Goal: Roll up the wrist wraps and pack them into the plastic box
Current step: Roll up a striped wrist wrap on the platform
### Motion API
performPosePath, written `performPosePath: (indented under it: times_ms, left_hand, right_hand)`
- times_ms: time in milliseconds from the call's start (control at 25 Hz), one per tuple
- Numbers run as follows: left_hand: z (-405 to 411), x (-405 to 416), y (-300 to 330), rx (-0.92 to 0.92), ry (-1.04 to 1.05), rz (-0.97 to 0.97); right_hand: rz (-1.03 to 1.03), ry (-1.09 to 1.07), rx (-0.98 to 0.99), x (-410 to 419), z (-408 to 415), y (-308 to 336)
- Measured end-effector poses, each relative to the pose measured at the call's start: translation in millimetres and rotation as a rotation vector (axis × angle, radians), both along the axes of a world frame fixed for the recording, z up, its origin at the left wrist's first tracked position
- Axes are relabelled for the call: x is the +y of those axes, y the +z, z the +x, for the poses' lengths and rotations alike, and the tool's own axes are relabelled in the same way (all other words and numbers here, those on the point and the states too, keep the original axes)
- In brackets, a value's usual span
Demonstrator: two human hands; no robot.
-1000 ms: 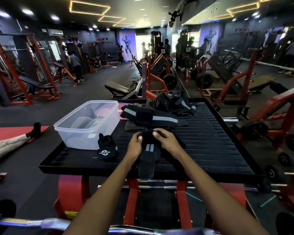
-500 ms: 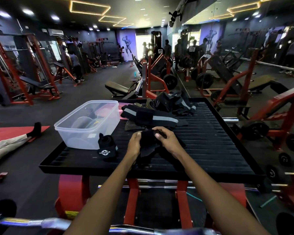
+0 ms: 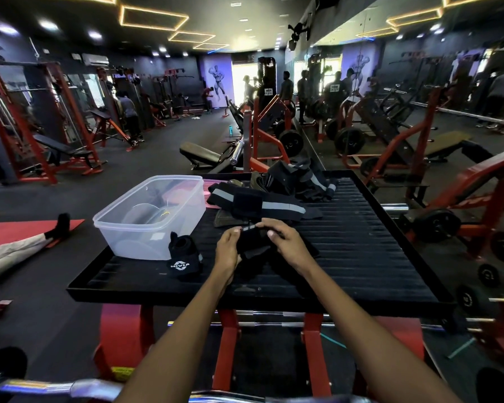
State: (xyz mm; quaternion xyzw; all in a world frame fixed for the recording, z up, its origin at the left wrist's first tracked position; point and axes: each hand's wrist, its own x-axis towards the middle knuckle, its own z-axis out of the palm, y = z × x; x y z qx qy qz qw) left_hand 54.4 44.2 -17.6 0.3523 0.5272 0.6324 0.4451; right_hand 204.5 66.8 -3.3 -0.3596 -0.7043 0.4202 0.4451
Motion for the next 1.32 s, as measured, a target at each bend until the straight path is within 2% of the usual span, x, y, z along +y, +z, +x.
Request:
performPosePath:
  times_ms: [120,240,400,560,800,960,1040,1200,1280,1320]
  left_hand:
    - [-5,2,4,-0.11,0.109,0.047]
    - [-6,3,3,-0.084,0.121,0.037]
    - [-3,1,3,0.065,0.043,0.032]
    - [1,-2,1,0.218,-0.085,0.068]
    - [1,-7,1,0.288,-0.163,0.13]
    - [3,-8,0,0.549,-0.172,0.206]
    - [6,-9,1,0.615,-0.181,0.224]
    - [8,-11,1,0.635,-0.196,0.22]
    - [9,-10,1,0.514,-0.177,0.141]
    - [11,-11,3,0.387,-0.16,0.088]
  right_hand:
    - [0.059,0.056,-0.114,-4,2,1]
    - [0.154,0.074,-0.241,-4,1,-4]
    - [0.116,-0.064,-0.09,1,-2,-4]
    - [0.162,-0.161,-0.056,2,-2,-2]
    - [0.175,-0.191,-0.015,1,-1,-2]
    - [0.014,-0.179,0.103,3,2,-2]
    - [-0.064,-0.184,0.124,5,3,0]
    - [-0.098,-0.237,0.098,8,3,-2]
    - [-0.127,-0.269,0.055,10,1,-6]
    - [-0.172,-0.264,0.028,10,1,-7]
